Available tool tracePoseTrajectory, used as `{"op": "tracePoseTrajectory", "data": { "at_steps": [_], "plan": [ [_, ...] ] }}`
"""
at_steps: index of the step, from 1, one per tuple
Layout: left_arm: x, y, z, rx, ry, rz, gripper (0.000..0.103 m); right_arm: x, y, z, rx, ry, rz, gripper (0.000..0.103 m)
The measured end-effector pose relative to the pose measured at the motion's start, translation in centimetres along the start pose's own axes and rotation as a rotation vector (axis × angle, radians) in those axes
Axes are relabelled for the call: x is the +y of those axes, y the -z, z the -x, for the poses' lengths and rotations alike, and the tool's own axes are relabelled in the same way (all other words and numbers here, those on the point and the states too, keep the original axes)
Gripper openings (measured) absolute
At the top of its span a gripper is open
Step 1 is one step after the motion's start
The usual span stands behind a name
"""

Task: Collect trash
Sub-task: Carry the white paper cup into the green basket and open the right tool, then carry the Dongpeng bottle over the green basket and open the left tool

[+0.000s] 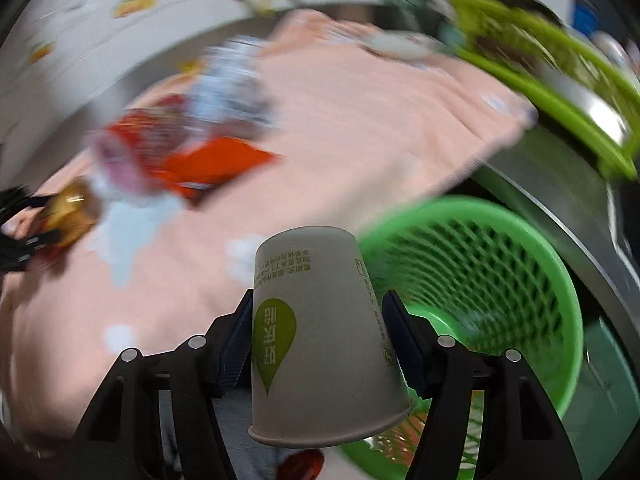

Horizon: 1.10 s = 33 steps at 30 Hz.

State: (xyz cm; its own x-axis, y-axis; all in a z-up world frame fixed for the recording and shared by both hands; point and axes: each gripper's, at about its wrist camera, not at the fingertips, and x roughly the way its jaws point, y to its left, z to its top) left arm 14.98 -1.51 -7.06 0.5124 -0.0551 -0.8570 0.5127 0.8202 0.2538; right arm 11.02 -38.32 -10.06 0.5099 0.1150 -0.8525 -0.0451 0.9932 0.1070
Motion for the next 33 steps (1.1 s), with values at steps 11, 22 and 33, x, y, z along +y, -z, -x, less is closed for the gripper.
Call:
{"op": "tracePoseTrajectory", "data": {
  "at_steps": [11, 22, 33],
  "plan": [
    [-1.2, 1.4, 2.9, -0.060, 0.043, 0.069, 0.068, -6.9, 1.9, -5.6, 0.174, 0.083, -0.210, 0.061],
    [-4.9, 1.0, 7.9, -0.167, 0.125, 0.045, 0.068, -8.4, 0.8, -7.2, 0.178, 0.096, -0.239, 0.064],
    [-11.2, -4.7, 8.9, -0.240, 0.251, -0.023, 0.068, -10.1, 1.6, -1.5, 0.064, 0.067, -0.242, 0.064]
  ]
}}
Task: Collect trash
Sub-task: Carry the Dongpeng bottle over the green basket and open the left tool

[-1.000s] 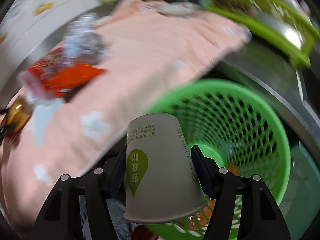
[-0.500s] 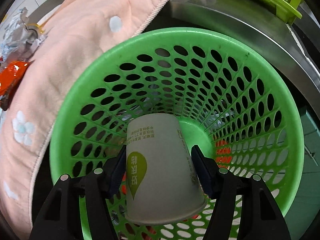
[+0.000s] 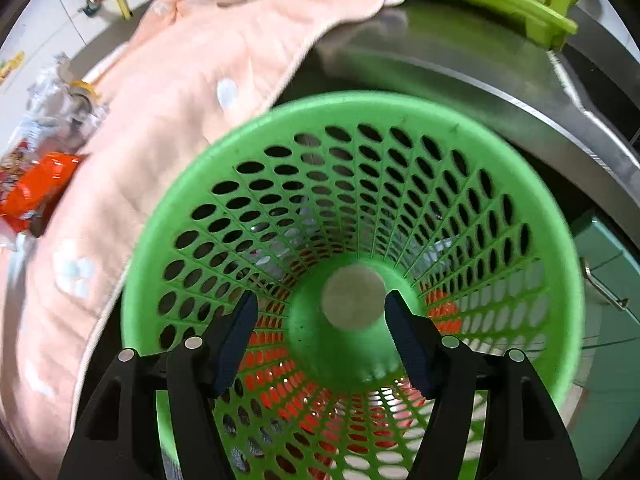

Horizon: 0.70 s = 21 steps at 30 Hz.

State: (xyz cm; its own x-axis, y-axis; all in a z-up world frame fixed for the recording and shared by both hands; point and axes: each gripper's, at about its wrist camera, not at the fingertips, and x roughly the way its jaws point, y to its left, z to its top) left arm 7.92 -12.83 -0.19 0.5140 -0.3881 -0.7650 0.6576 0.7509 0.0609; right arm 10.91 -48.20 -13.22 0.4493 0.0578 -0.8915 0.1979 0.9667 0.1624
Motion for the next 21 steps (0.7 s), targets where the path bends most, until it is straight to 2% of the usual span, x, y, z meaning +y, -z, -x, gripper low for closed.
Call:
{"op": "tracePoseTrajectory", "data": {
  "at_steps": [10, 16, 21],
  "plan": [
    [-8.7, -6.8, -7.8, 0.037, 0.145, -0.077, 0.067, -2.1, 3.8, 10.5, -0.219, -0.022, 0.022, 0.070],
    [-14.0, -9.8, -14.3, 0.119, 0.206, -0.117, 0.067, -3.6, 6.5, 13.3, -0.298, -0.024, 0.008, 0.070],
    [-17.7, -10.7, -19.4, 0.221, 0.210, -0.153, 0.065, -5.1, 7.8, 13.6, -0.321, -0.041, -0.031, 0.070]
  ]
}}
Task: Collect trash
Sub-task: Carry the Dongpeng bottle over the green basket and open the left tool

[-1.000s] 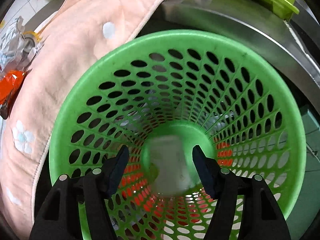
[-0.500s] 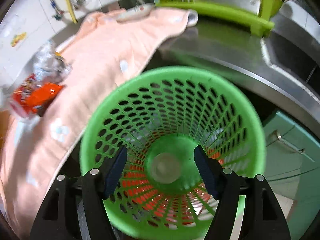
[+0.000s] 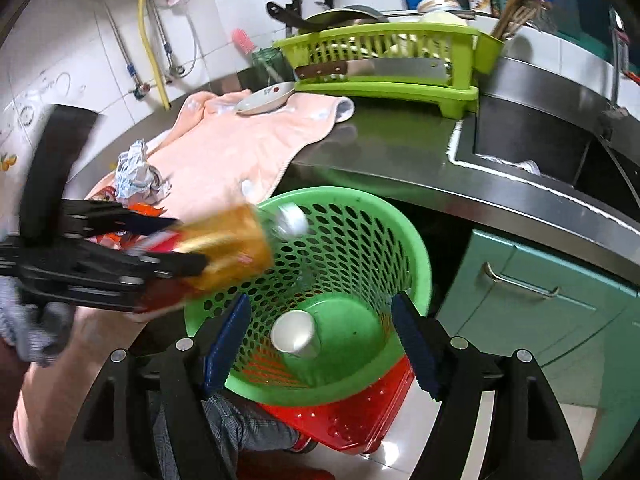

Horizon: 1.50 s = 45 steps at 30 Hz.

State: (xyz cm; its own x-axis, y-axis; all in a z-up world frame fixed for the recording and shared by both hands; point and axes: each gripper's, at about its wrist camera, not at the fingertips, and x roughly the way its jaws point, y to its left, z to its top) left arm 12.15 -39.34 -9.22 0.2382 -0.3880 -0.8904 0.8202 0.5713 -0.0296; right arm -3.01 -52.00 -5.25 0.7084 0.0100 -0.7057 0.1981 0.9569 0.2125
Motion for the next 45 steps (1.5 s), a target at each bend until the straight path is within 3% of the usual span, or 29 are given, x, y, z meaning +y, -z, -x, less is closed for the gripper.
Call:
{"op": "tracePoseTrajectory", "data": {
  "at_steps": [6, 7, 9, 15, 21, 28, 29, 36, 45],
  "plan": [
    [-1.8, -1.9, -6.4, 0.142, -0.011, -0.034, 0.055, -1.6, 0.8, 0.0, -0.011, -0.023, -0.045, 0.070],
    [-2.0, -2.0, -7.5, 0.170, -0.007, -0.032, 0.040, -1.8, 0.9, -0.2, -0.009, -0.026, -0.053, 0.070],
    [-2.0, -1.9, -9.6, 0.231, -0.009, -0.023, 0.034, -2.2, 1.3, -0.7, 0.002, -0.037, -0.068, 0.070],
    [-2.2, -0.7, -13.2, 0.328, -0.035, -0.033, 0.030, -3.0, 2.1, -1.7, 0.023, -0.045, -0.091, 0.070],
    [-2.8, -0.3, -14.5, 0.360, 0.022, -0.022, 0.030, -3.3, 2.3, -2.2, 0.031, -0.049, -0.105, 0.070],
    [-3.9, -0.4, -16.4, 0.355, 0.039, -0.026, 0.033, -3.1, 2.5, -2.7, 0.039, -0.057, -0.109, 0.070],
    [-4.0, -0.4, -16.4, 0.356, 0.044, -0.023, 0.038, -2.9, 2.6, -2.7, 0.041, -0.055, -0.107, 0.070],
    [-2.5, -1.3, -13.3, 0.302, 0.074, 0.028, 0.053, -2.8, 2.4, -2.6, 0.036, -0.053, -0.118, 0.070],
    [-0.7, -1.1, -9.6, 0.231, 0.082, 0.066, 0.053, -2.3, 2.1, -1.6, 0.018, -0.025, -0.112, 0.073]
  ]
}}
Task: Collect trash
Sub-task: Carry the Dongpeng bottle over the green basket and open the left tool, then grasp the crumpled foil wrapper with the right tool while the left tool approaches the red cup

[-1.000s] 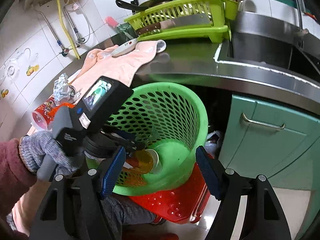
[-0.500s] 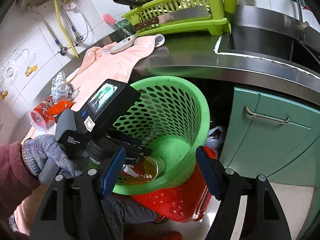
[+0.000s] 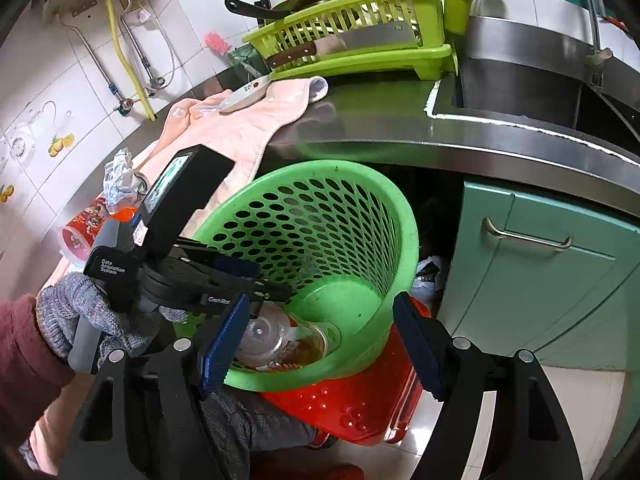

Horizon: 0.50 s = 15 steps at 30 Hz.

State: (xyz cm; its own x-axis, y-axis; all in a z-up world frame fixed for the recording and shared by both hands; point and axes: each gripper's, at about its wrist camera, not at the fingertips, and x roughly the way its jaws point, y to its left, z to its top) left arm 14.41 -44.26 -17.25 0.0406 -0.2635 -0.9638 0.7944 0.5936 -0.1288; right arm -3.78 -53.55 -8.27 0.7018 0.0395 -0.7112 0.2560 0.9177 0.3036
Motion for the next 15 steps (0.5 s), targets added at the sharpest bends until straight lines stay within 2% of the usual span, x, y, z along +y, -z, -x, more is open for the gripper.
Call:
{"op": "tracePoseTrajectory", "data": {
  "at_steps": [8, 15],
  "plan": [
    [2.5, 2.8, 7.0, -0.153, -0.014, 0.062, 0.053, 1.9, -0.5, 0.7, -0.019, -0.003, 0.036, 0.074],
    [5.0, 7.9, 14.4, -0.321, -0.057, 0.124, 0.053, 5.7, -1.0, 0.2, -0.008, -0.039, 0.072, 0.075]
  ]
}}
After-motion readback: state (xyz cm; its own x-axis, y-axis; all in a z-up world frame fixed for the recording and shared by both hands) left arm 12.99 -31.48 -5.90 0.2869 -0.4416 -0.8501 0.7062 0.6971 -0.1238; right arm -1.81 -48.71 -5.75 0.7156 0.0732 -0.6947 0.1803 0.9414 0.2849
